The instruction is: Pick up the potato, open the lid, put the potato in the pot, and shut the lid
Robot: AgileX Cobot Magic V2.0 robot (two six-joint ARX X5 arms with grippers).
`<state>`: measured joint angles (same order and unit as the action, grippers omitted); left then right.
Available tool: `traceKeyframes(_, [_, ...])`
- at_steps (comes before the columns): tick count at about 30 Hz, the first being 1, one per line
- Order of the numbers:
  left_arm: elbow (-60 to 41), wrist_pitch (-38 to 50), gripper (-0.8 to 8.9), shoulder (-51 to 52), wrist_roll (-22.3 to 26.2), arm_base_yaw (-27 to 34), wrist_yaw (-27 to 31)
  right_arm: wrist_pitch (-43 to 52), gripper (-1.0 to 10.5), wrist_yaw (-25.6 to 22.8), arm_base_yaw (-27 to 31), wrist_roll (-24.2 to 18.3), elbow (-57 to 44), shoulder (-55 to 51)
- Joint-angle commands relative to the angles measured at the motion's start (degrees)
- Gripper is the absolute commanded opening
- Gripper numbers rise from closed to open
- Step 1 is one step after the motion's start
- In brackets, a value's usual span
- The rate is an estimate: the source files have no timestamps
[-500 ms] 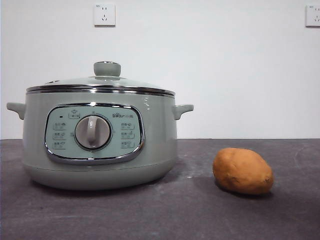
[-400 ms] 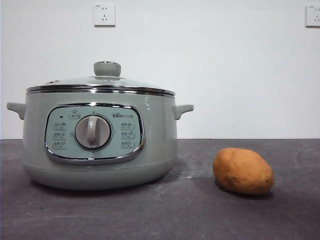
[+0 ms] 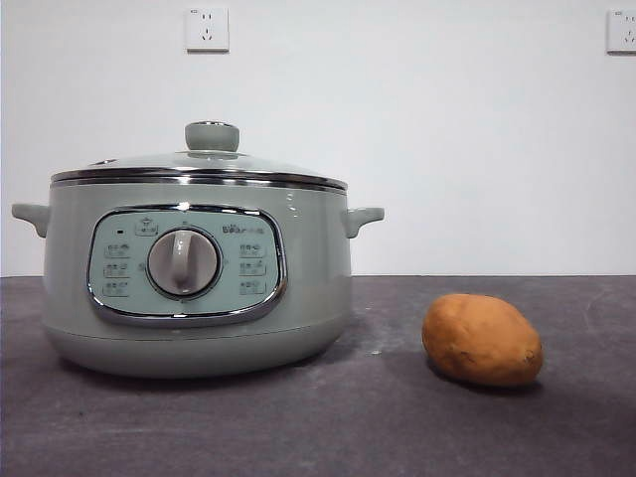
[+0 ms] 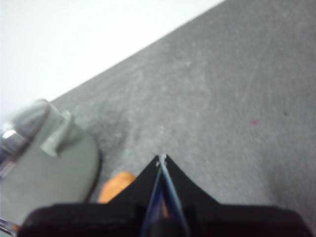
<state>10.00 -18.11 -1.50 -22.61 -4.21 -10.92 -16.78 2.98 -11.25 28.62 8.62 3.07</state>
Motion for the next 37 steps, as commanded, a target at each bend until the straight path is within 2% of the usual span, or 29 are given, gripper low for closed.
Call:
traceKeyframes(1, [4.09, -1.90, -0.07, -1.79, -0.28, 0.15, 0.02, -0.26, -0.1, 0.07, -0.07, -1.73, 4.04, 2.12])
traceKeyframes(8, [15.58, -4.39, -0.07, -11.06, 0.57, 0.15, -0.81, -0.46, -0.1, 0.09, -0.07, -7.56, 15.19, 11.91])
traceKeyframes(13, [23.56, -4.72, -0.06, -19.93, 4.04, 0.15, -6.82, -2.95, -0.1, 0.13, -0.07, -10.51, 24.02, 20.83])
traceKeyframes(20, [33.24, -4.76, -0.04, -32.13, 5.33, 0.15, -17.22, -14.93, 0.0, 0.33, -0.07, -16.44, 38.73, 34.27])
traceKeyframes(22, [35.26, -4.83, -0.04, -34.95, 6.12, 0.15, -20.26, -18.64, 0.0, 2.45, -0.07, -18.58, 42.38, 37.77])
traceKeyframes(26, [38.42, -5.66, 0.01, -40.15, 6.49, 0.13, -24.17, -23.58, 0.1, 10.86, -0.07, -22.43, 47.54, 43.74])
traceKeyframes(28, [39.28, -6.03, 0.24, -41.88, 6.62, 0.04, -24.87, -24.06, 0.9, 15.02, -0.07, -23.67, 48.61, 45.68])
traceKeyframes(29, [39.47, -6.03, 0.71, -42.49, 6.64, 0.04, -25.31, -24.04, 1.6, 16.63, -0.07, -23.63, 48.89, 46.42])
traceKeyframes(32, [39.85, -6.01, 3.62, -44.11, 6.62, 0.04, -25.20, -24.09, 5.5, 19.23, -0.20, -23.61, 49.20, 48.98])
traceKeyframes(33, [39.87, -5.95, 3.74, -44.22, 6.64, 0.04, -25.16, -24.30, 5.8, 19.23, -0.42, -23.58, 49.20, 49.53])
traceKeyframes(37, [40.68, -5.60, 3.74, -44.22, 7.65, 0.04, -25.18, -24.35, 5.6, 19.28, -3.56, -22.08, 49.31, 51.69])
